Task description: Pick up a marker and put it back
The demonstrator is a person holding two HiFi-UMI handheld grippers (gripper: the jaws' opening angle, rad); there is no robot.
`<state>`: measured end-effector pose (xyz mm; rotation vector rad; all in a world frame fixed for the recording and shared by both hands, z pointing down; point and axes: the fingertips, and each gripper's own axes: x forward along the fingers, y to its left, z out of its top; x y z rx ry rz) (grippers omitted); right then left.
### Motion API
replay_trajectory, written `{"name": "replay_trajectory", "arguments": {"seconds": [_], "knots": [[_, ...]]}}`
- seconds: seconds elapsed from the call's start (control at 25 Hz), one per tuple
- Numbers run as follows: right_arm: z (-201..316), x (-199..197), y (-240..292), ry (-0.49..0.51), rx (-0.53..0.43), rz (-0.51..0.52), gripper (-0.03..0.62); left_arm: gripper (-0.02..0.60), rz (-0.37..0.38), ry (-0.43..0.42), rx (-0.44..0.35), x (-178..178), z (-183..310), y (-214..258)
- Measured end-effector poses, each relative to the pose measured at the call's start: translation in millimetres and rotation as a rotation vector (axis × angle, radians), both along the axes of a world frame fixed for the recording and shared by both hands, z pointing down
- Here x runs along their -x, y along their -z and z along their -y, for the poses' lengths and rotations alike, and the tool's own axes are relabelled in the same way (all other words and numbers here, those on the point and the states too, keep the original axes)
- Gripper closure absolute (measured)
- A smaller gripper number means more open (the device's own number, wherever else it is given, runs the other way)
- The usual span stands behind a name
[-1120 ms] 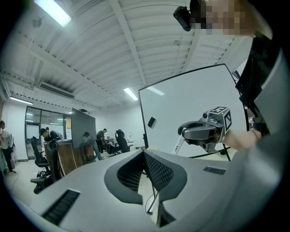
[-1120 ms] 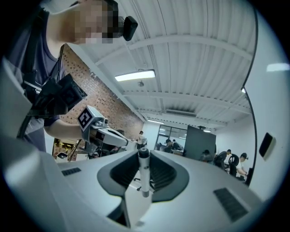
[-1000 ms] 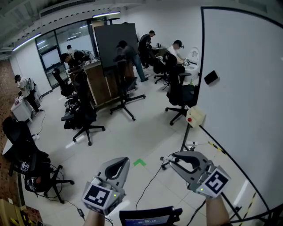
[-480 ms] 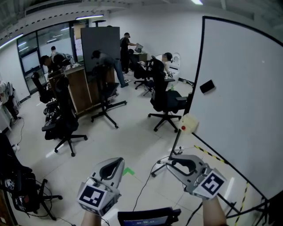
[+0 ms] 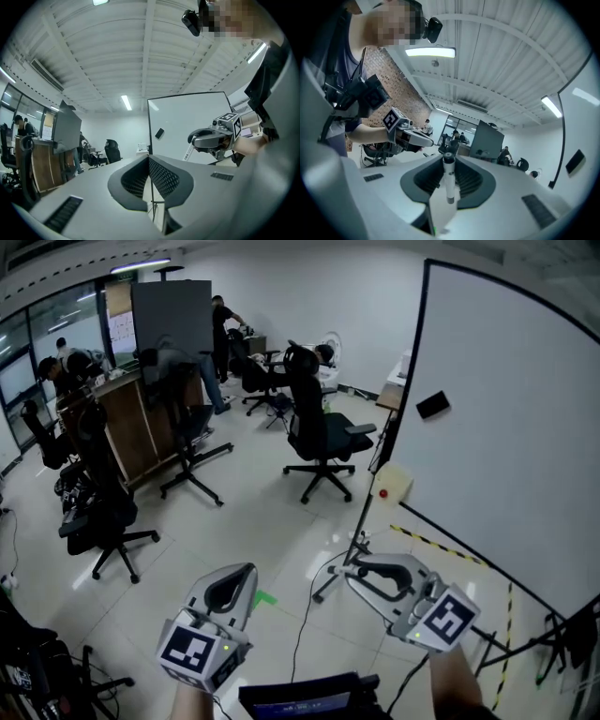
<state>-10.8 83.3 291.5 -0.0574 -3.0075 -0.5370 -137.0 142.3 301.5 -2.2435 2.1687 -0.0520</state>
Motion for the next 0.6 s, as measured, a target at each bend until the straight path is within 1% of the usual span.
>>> {"name": "replay_trajectory", "arguments": {"seconds": [0.2, 0.36, 0.4, 0.52, 0.6], "knots": [[10, 16, -2, -0.002, -0.005, -0.014, 0.502, 0.583, -0.018, -0.023, 0.015, 12, 8, -8], [25, 31, -8, 0.011, 0.008, -0.028, 0.502, 0.583, -0.023, -0.007, 0.031, 24, 21, -14], [30, 35, -8, 0.017, 0.004, -0.031, 0.502, 0.583, -0.012, 0.003, 0.038, 27, 26, -14], [51, 47, -10, 0.039, -0.016, -0.030, 0.502, 0.583, 0.059, 0.044, 0.081, 35, 46, -17], [69, 51, -14, 0.045, -0.007, -0.024, 0.502, 0.583, 0.064, 0.043, 0.093, 36, 65, -19]]}}
